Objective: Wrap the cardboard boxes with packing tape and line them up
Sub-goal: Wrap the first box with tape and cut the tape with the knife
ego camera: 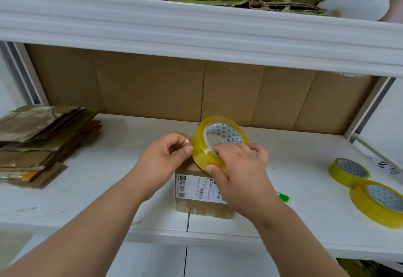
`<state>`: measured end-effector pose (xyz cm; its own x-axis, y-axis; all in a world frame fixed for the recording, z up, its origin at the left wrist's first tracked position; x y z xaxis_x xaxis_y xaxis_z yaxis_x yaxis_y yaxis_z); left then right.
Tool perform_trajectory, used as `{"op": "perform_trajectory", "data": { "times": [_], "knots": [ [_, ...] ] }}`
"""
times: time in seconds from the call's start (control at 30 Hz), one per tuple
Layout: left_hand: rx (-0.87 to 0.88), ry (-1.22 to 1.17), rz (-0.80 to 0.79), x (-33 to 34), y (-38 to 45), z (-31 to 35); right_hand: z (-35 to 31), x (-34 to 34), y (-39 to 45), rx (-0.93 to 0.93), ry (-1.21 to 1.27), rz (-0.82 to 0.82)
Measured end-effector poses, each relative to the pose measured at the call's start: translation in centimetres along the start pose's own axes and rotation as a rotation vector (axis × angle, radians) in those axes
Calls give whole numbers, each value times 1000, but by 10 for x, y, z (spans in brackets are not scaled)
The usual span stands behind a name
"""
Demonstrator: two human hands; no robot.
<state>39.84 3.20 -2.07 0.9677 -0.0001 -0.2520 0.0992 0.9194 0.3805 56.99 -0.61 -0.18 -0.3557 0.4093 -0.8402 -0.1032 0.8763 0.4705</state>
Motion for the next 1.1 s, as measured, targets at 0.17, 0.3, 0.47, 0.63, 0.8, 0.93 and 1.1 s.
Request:
{"op": "perform_trajectory", "data": {
  "times": [0.17,0.3,0.47,0.63,0.8,0.93,1.1],
  "knots": [
    [-92,-218,-60,-9,2,-10,-4,-5,9,-47,3,-105],
    [-151,-295,-46,-8,3,-14,-1,-6,20,-52,-34,-227],
    [-144,-257,46,-5,4,-15,7,-13,32,-74,-56,-308],
    [-151,-292,94,-5,4,-23,5,-19,40,-126,-8,-287],
    [-183,-298,143,-4,10,-25,12,-23,48,-121,43,-290],
    [-195,-318,179,-2,13,-24,19,-27,56,-86,73,-318],
    [-195,-323,209,-2,14,-25,22,-33,62,-57,98,-454]
  ]
}}
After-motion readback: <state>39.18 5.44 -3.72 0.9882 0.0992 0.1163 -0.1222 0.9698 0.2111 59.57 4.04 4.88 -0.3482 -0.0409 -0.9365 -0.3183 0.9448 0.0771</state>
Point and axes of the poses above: each hand's wrist, its own y-axis towards the middle knuckle, its own x-axis out of the palm, z = x × y, the point moved 4 cm from there along y, towards the middle knuckle, and after that the axes turned 9 degrees about x, right-handed, at the moved point
